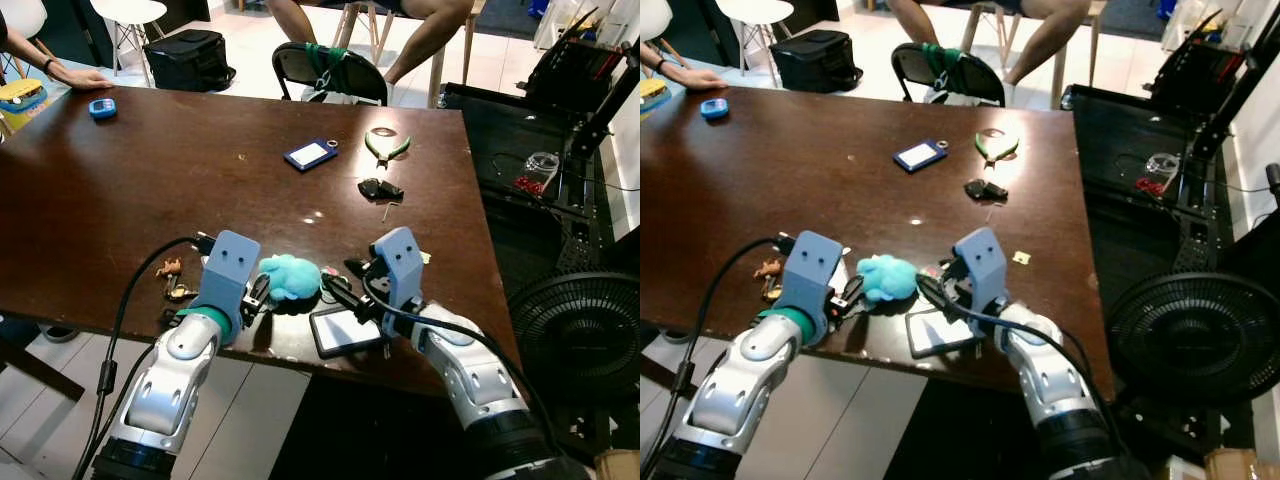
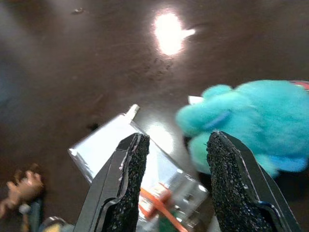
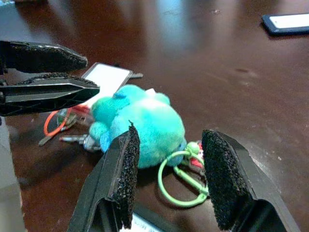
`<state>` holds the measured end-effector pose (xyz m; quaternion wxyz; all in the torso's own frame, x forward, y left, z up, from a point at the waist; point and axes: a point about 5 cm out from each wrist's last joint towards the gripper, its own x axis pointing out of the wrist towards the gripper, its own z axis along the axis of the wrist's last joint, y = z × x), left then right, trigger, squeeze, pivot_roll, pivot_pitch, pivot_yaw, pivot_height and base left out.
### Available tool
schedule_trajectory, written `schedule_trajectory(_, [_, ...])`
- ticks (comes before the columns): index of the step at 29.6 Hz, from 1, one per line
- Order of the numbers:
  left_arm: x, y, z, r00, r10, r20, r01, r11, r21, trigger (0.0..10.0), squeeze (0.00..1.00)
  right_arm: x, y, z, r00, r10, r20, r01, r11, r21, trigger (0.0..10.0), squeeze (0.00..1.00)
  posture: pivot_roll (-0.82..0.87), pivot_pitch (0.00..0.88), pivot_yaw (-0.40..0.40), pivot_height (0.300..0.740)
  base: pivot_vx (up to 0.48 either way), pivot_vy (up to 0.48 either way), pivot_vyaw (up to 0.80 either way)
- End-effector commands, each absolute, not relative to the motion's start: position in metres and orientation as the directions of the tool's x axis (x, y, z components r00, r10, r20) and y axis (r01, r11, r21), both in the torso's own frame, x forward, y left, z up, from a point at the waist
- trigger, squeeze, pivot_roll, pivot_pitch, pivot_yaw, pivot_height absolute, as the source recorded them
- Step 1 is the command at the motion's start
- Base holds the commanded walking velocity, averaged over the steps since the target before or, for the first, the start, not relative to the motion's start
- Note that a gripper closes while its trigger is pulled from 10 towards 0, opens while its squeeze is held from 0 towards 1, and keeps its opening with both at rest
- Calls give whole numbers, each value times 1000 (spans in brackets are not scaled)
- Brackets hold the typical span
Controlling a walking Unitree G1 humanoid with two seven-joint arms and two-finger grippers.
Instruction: Hang keys on a hook
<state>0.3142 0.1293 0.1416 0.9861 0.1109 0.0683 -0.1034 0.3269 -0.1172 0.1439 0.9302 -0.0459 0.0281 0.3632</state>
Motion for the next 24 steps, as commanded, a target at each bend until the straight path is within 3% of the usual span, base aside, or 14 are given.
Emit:
schedule_trajectory(1, [314, 134, 133, 969, -170, -179, 204, 960, 192, 10000, 0, 317, -117, 140, 666, 730, -154, -746, 654, -129, 10000, 0, -53, 94, 100, 740, 0, 0, 0])
schedule_trajectory(3, [314, 134, 133, 969, -170, -179, 204, 960, 192, 10000, 0, 317, -117, 140, 666, 730, -154, -746, 654, -129, 10000, 0, -53, 94, 100, 740, 0, 0, 0])
schedule_trajectory(4, [315, 134, 131, 970, -169, -177, 202, 960, 192, 10000, 0, 312, -127, 139, 615, 753, -234, -788, 578, -211, 10000, 0, -62, 94, 101, 740, 0, 0, 0])
schedule_trajectory(5, [315, 134, 131, 970, -169, -177, 202, 960, 192, 10000, 0, 312, -127, 139, 615, 753, -234, -788, 578, -211, 10000, 0, -62, 94, 101, 740, 0, 0, 0])
schedule_trajectory(7, [317, 130, 129, 968, -180, -173, 212, 959, 190, 10000, 0, 313, -163, 149, 638, 699, -323, -767, 541, -345, 10000, 0, -99, 92, 104, 740, 0, 0, 0])
schedule_trajectory(8, [317, 130, 129, 968, -180, -173, 212, 959, 190, 10000, 0, 313, -163, 149, 638, 699, -323, -767, 541, -345, 10000, 0, -99, 92, 104, 740, 0, 0, 0])
schedule_trajectory(9, [318, 128, 128, 967, -186, -172, 218, 958, 188, 10000, 0, 316, -179, 155, 678, 662, -318, -731, 565, -382, 10000, 0, -99, 92, 104, 740, 0, 0, 0])
schedule_trajectory(11, [318, 128, 128, 967, -186, -172, 218, 958, 188, 10000, 0, 316, -179, 155, 678, 662, -318, -731, 565, -382, 10000, 0, -99, 92, 104, 740, 0, 0, 0])
schedule_trajectory(12, [319, 126, 128, 967, -191, -171, 222, 957, 186, 10000, 0, 319, -191, 159, 719, 627, -301, -691, 598, -405, 10000, 0, -99, 92, 104, 740, 0, 0, 0])
schedule_trajectory(15, [319, 126, 128, 967, -191, -171, 222, 957, 186, 10000, 0, 319, -191, 159, 719, 627, -301, -691, 598, -405, 10000, 0, -99, 92, 104, 740, 0, 0, 0])
schedule_trajectory(18, [320, 124, 127, 965, -200, -173, 231, 956, 183, 10000, 0, 321, -226, 165, 808, 532, -253, -588, 712, -383, 10000, 0, -109, 99, 115, 740, 0, 0, 0])
schedule_trajectory(23, [320, 124, 126, 964, -201, -172, 232, 956, 182, 10000, 0, 320, -231, 166, 815, 522, -252, -580, 727, -368, 10000, 0, -110, 100, 116, 740, 0, 0, 0])
schedule_trajectory(24, [320, 125, 126, 965, -200, -172, 231, 956, 182, 10000, 0, 318, -226, 160, 784, 553, -283, -621, 701, -350, 10000, 0, -110, 100, 116, 740, 0, 0, 0])
